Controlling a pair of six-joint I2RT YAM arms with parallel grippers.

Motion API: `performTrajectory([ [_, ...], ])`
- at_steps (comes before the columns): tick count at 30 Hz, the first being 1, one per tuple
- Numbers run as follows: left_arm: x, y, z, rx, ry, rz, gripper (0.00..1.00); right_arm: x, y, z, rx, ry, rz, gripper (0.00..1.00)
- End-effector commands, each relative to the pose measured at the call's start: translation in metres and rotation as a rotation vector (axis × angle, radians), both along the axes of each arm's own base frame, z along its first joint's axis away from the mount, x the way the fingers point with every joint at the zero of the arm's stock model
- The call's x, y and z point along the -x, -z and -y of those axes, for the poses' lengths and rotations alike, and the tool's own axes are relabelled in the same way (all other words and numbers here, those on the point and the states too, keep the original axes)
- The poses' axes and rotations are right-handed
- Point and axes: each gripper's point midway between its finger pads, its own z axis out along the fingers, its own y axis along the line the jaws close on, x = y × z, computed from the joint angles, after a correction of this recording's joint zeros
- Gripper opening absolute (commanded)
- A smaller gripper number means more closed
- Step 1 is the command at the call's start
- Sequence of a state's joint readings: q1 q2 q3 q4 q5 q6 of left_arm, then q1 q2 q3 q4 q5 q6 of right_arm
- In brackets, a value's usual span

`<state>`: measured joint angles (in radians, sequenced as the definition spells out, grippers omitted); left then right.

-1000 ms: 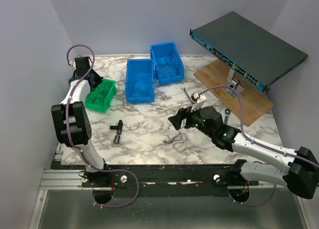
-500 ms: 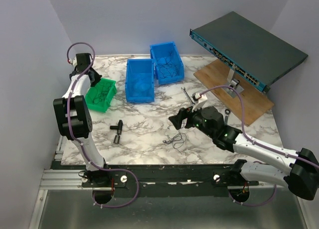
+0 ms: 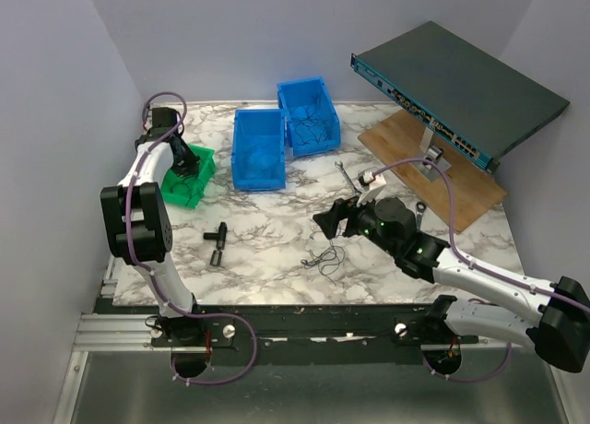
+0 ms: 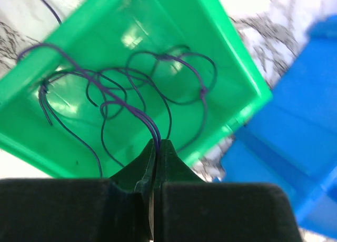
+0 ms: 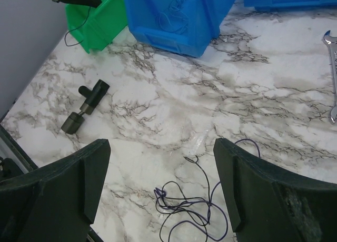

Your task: Untangle the cables

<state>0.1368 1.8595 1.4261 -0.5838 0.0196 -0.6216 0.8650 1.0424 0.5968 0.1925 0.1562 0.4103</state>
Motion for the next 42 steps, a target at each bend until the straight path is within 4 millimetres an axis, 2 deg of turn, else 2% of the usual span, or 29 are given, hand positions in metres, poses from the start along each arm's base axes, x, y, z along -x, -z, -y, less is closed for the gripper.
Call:
performTrajectory([
  [1,0.006,-0.061,0.030,0.041,0.132,0.104,0.00,-0.001,-0.008,0.006,-0.018,0.033,0.026,0.88],
  [5,0.009,-0.086,0.038,0.055,0.152,0.133,0.00,-0.001,-0.009,0.008,-0.017,0.039,0.030,0.88],
  [14,0.028,-0.110,0.016,-0.086,0.059,0.143,0.00,-0.001,-0.010,0.007,-0.017,0.033,0.029,0.87],
  [16,0.030,-0.114,0.019,-0.073,0.071,0.157,0.00,-0.001,-0.008,0.006,-0.014,0.029,0.025,0.87],
  [18,0.030,-0.115,0.031,-0.017,0.109,0.163,0.00,-0.001,-0.009,0.006,-0.014,0.029,0.024,0.87],
  [22,0.028,-0.108,0.054,0.100,0.169,0.177,0.00,-0.001,-0.009,0.007,-0.013,0.032,0.027,0.87],
  [25,0.025,-0.100,0.053,0.126,0.169,0.157,0.00,-0.001,-0.010,0.007,-0.012,0.031,0.027,0.87],
  [34,-0.008,-0.073,0.007,0.297,0.065,0.100,0.00,0.000,-0.019,0.012,-0.026,0.047,0.041,0.87],
  [39,-0.020,-0.052,0.002,0.333,0.063,0.010,0.00,0.001,-0.023,0.015,-0.039,0.054,0.047,0.86],
  [42,-0.027,-0.041,-0.010,0.305,0.035,-0.026,0.00,0.003,-0.026,0.019,-0.049,0.062,0.055,0.86],
])
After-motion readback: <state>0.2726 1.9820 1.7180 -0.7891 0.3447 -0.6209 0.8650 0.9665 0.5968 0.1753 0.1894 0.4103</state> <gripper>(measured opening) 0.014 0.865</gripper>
